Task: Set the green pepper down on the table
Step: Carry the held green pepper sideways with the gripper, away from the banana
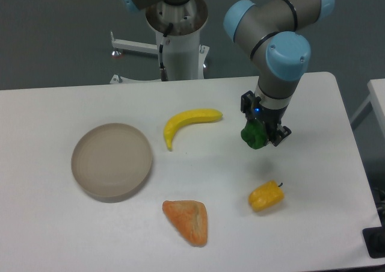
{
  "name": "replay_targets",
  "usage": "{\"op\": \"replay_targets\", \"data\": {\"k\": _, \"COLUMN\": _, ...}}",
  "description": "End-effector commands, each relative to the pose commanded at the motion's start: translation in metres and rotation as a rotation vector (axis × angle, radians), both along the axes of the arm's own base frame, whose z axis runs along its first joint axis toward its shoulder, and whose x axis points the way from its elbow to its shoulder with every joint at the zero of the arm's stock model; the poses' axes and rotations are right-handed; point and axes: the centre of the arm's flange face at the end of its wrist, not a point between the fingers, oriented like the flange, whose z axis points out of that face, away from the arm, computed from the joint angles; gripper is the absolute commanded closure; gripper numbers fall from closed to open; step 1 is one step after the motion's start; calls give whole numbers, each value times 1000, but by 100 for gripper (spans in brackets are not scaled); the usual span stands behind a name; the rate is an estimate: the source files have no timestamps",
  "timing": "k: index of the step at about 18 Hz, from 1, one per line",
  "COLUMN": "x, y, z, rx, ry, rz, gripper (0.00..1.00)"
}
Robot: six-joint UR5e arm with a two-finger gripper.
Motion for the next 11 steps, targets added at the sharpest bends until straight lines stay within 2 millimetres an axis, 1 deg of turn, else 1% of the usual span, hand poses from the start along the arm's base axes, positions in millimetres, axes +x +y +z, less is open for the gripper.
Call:
{"op": "replay_targets", "data": {"k": 5, "x": -1, "y": 0, "z": -1, "rx": 1, "ry": -1, "rz": -8, "gripper": 76}}
{"op": "replay_targets", "data": {"k": 7, "x": -5, "y": -3, "z": 1, "rx": 4, "ry": 1, "rz": -11, "gripper": 75}}
{"op": "replay_targets", "data": {"k": 8, "x": -9, "y": -6, "z": 0, "rx": 4, "ry": -2, "rz": -3, "gripper": 75}}
{"op": "replay_targets", "data": {"k": 9, "x": -8, "y": -8, "z": -2, "rx": 4, "ry": -1, "rz": -17, "gripper": 75}}
{"op": "replay_targets", "data": {"k": 10, "x": -11, "y": -11, "z": -5, "rx": 0, "ry": -6, "rz": -26, "gripper": 75}}
{"op": "replay_targets", "data": {"k": 11, "x": -23, "y": -20, "z": -11, "rx": -3, "ry": -12, "rz": -37, "gripper": 76}}
